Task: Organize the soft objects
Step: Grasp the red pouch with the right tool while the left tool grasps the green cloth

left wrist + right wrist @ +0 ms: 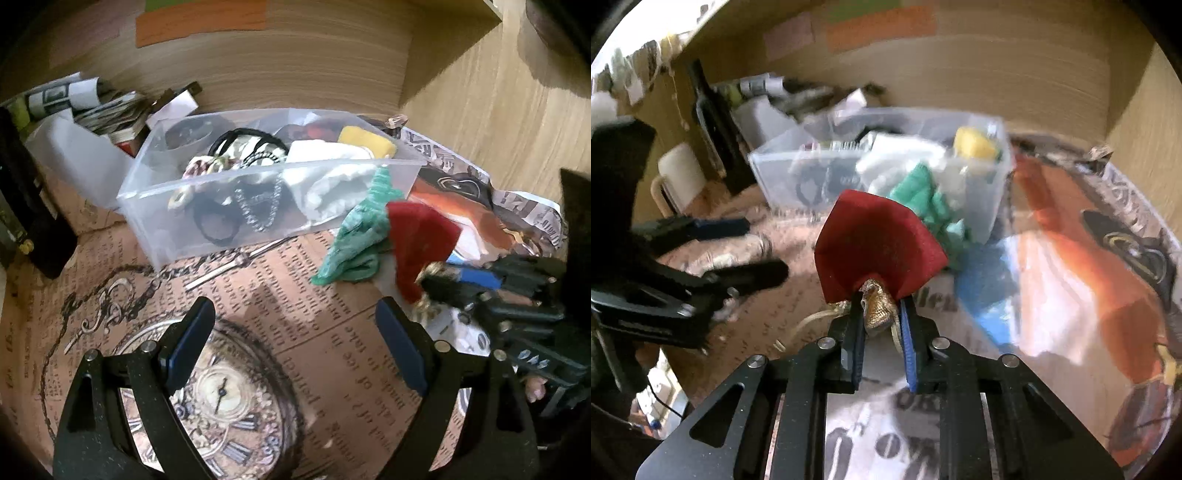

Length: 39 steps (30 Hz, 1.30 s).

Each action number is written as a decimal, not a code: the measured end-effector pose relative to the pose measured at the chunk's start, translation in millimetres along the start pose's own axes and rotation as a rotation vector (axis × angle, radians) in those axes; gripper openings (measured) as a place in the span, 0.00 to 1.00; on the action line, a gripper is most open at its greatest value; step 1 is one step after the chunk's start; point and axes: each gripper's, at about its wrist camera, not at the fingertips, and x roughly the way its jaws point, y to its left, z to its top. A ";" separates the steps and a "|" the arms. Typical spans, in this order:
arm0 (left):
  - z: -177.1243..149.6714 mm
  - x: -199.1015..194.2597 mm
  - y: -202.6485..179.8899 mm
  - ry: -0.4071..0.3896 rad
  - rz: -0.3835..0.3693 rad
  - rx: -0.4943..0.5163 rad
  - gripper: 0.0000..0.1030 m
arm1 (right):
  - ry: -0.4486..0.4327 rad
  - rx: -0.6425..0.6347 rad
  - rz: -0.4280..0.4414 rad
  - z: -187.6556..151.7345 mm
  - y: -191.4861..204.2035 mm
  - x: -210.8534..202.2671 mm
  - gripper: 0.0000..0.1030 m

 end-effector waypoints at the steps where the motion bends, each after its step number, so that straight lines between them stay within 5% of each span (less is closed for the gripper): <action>1: 3.1 0.8 -2.7 -0.001 -0.003 0.007 0.87 | -0.018 0.006 0.000 1.4 -2.6 -6.1 0.15; 8: 26.1 16.2 -22.5 0.009 -0.034 0.040 0.87 | -0.150 0.047 -0.082 13.9 -30.4 -48.1 0.15; 15: 50.9 51.0 -40.2 0.057 -0.074 0.042 0.85 | -0.187 0.092 -0.106 15.1 -54.2 -56.3 0.15; 19: 56.8 69.7 -47.9 0.105 -0.096 0.052 0.59 | -0.198 0.103 -0.101 15.7 -57.9 -55.8 0.16; 28: 53.9 56.6 -44.9 0.082 -0.114 0.038 0.24 | -0.221 0.105 -0.091 20.9 -57.1 -55.8 0.16; 39: 56.1 -12.4 -28.1 -0.085 -0.102 0.032 0.16 | -0.280 0.066 -0.084 45.0 -46.6 -57.6 0.16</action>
